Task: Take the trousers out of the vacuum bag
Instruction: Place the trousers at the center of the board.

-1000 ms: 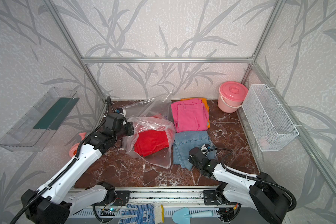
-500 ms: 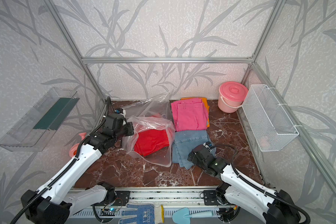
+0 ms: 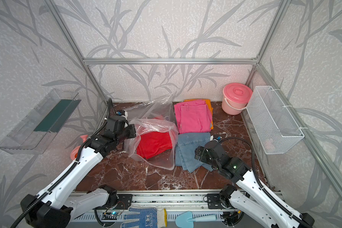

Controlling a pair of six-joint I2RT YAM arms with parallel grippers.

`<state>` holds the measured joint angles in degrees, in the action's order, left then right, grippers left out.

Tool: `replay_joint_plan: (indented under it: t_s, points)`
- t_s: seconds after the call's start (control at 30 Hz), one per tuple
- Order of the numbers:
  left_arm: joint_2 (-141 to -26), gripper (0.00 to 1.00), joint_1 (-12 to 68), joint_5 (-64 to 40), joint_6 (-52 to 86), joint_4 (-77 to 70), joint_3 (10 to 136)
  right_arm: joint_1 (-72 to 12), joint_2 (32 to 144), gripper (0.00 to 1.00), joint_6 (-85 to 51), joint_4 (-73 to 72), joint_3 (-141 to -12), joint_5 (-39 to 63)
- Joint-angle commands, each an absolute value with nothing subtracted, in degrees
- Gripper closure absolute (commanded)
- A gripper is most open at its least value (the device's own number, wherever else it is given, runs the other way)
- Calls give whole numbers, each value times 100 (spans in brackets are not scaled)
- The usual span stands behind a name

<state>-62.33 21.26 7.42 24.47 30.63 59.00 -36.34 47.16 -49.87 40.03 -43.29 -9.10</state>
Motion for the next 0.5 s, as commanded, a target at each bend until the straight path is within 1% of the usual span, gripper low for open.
replay_joint_plan:
  t_s: [0.0,0.1,0.27,0.37,0.47]
  points:
    - [-6095,100,2105,826,2383,3226,5866,-3339,5163,7,-4563,3172,-4006,-581]
    - [-6081,100,2104,849,2387,3227,5842,-3063,5325,7,-4776,2647,-3354,-367]
    - [-6073,100,2101,855,2390,3234,5845,-2990,5226,8,-5429,1933,-2113,-319]
    - [-6058,100,2109,850,2389,3208,5845,-2994,5032,8,-5524,2019,-1980,-544]
    - [-6082,100,2108,817,2380,3207,5868,-2996,4769,8,-5319,2341,-2323,-691]
